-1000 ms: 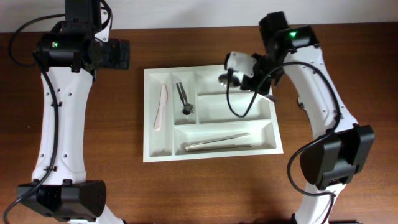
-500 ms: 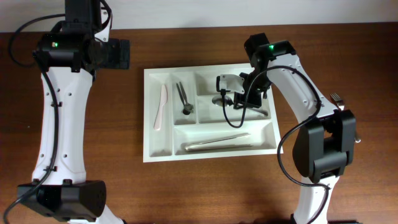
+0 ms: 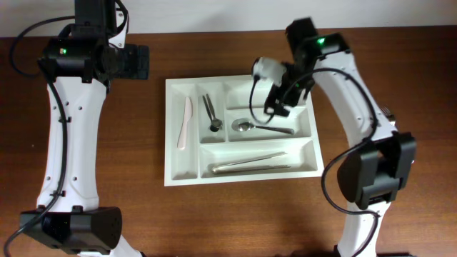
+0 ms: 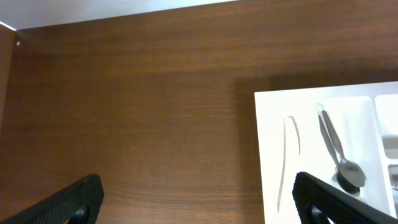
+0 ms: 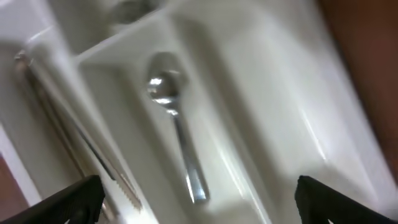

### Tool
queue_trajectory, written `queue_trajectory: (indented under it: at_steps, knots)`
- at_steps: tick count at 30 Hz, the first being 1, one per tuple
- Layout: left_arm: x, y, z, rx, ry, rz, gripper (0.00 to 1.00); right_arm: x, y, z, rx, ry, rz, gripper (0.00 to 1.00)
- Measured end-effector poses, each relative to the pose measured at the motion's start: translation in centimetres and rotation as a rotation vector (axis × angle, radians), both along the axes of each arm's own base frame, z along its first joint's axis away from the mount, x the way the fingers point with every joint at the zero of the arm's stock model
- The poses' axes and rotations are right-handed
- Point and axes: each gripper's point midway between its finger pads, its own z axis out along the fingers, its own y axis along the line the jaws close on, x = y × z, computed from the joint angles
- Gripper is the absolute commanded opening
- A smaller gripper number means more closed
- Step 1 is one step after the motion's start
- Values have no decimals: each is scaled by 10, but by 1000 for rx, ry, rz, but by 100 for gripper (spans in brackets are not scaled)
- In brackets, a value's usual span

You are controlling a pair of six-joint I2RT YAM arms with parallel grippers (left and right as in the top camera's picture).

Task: Pack container
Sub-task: 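Release the large spoon into the middle compartment and withdraw right gripper, then lower right gripper onto the second large spoon and grasp it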

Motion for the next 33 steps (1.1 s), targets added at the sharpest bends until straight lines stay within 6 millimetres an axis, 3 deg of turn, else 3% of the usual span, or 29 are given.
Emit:
queue_trajectory:
  at_steps: [2,6,10,13,14,17,23,28,33]
  knots:
    - [0,0,0,0,0,0,99,10,-25,18,-10,2,-152,99]
    - [0,0,0,0,0,0,99,19,-99,43,-2,16,-448,99]
    - [0,0,0,0,0,0,99,15,-179,43,-9,47,-681,99]
    - [0,0,0,0,0,0,99,9,-215,37,-10,65,-780,100]
    - [0,0,0,0,0,0,99,6,-224,34,-10,74,-804,94]
    - [0,0,0,0,0,0,99,-1,-242,23,-11,105,-854,70]
    - [0,0,0,0,0,0,99,-10,-263,-17,-52,145,-894,64]
    - [0,0,0,0,0,0,99,-19,-264,-60,-80,183,-896,63]
    - [0,0,0,0,0,0,99,-37,-263,-102,-113,230,-898,54]
